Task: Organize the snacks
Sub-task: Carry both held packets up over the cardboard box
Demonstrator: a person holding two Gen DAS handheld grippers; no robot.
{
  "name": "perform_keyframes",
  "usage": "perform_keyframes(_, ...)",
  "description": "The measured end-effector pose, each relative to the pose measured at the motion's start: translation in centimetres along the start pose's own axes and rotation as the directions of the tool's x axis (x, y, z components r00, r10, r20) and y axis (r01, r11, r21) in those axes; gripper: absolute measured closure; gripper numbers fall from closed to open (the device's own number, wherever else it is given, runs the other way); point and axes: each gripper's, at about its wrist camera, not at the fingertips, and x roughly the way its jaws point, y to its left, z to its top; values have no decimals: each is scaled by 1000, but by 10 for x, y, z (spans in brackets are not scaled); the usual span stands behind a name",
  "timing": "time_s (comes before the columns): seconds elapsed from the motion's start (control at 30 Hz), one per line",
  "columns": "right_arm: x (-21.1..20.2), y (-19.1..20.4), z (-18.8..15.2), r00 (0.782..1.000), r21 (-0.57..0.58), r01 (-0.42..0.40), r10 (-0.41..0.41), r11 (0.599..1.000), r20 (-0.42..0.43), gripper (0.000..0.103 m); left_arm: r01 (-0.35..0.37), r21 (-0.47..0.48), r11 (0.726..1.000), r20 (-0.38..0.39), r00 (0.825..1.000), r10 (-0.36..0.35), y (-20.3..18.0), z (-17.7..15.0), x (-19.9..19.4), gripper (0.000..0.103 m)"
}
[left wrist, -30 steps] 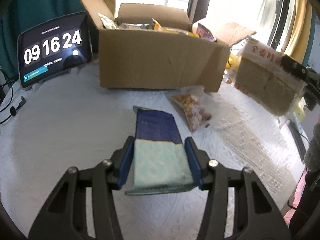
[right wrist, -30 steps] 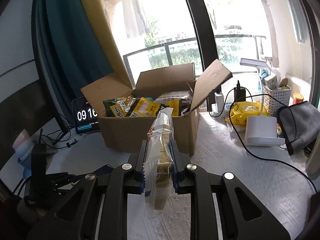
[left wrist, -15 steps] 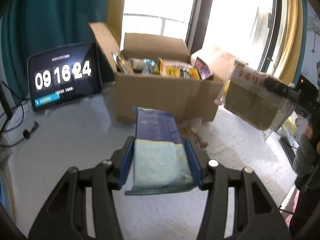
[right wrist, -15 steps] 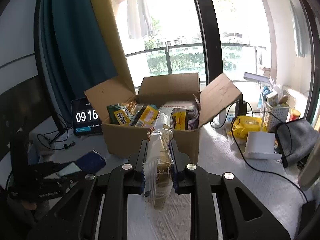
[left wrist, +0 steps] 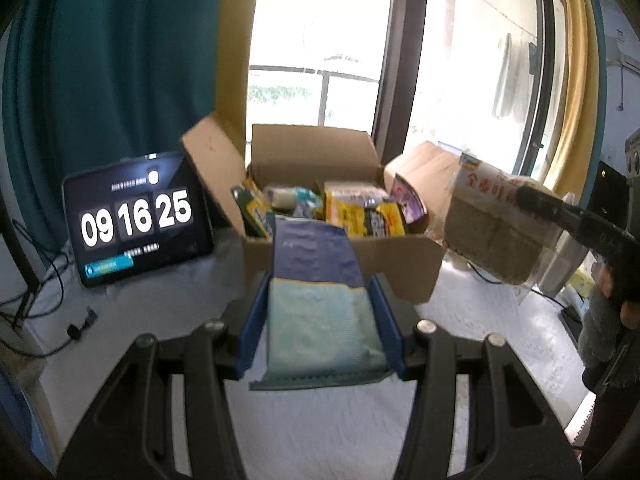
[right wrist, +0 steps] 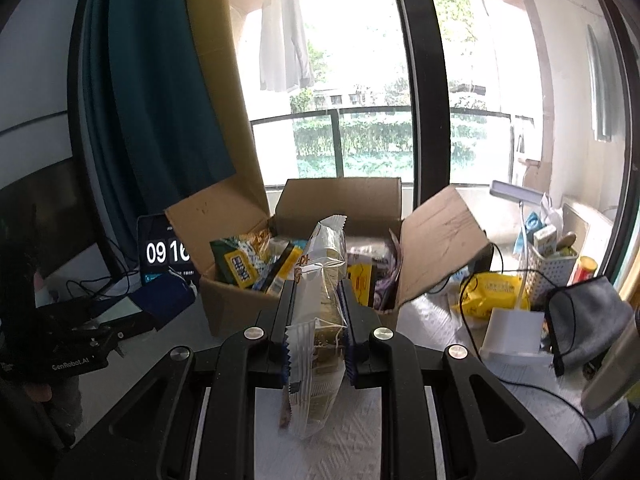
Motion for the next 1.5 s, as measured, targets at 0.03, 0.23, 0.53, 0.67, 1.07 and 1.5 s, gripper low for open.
perform_keyframes(0.03, 1, -1, 3, 1000, -2, 1, -1, 1000, 4, 82, -1, 4, 1000, 9, 1000, 1, 0, 4, 0, 51)
perform_keyframes(0.23, 10, -4, 17, 1000, -24, 4, -3, 1000, 21, 82, -17, 38, 999, 69, 998, 14, 2, 37, 2, 51)
perform_keyframes(0.53, 30, -16, 51, 997, -46, 29, -26, 999, 76, 82, -44, 67, 997, 138, 990, 34, 6, 86, 23, 51)
perform_keyframes(0.67, 48, -25, 62, 996, -48, 36, -32, 998, 84, 82, -51, 86, 995, 157, 987, 37, 3, 96, 37, 51)
perform_keyframes(1.07, 109, -47, 67, 992, -20, 107, -106, 994, 64, 82, -86, 91, 992, 107, 991, 76, 10, 96, 117, 51)
perform_keyframes(1.5, 176, -47, 25, 974, -87, 223, -226, 971, -25, 82, -51, 105, 993, -81, 995, 59, 8, 69, 202, 50)
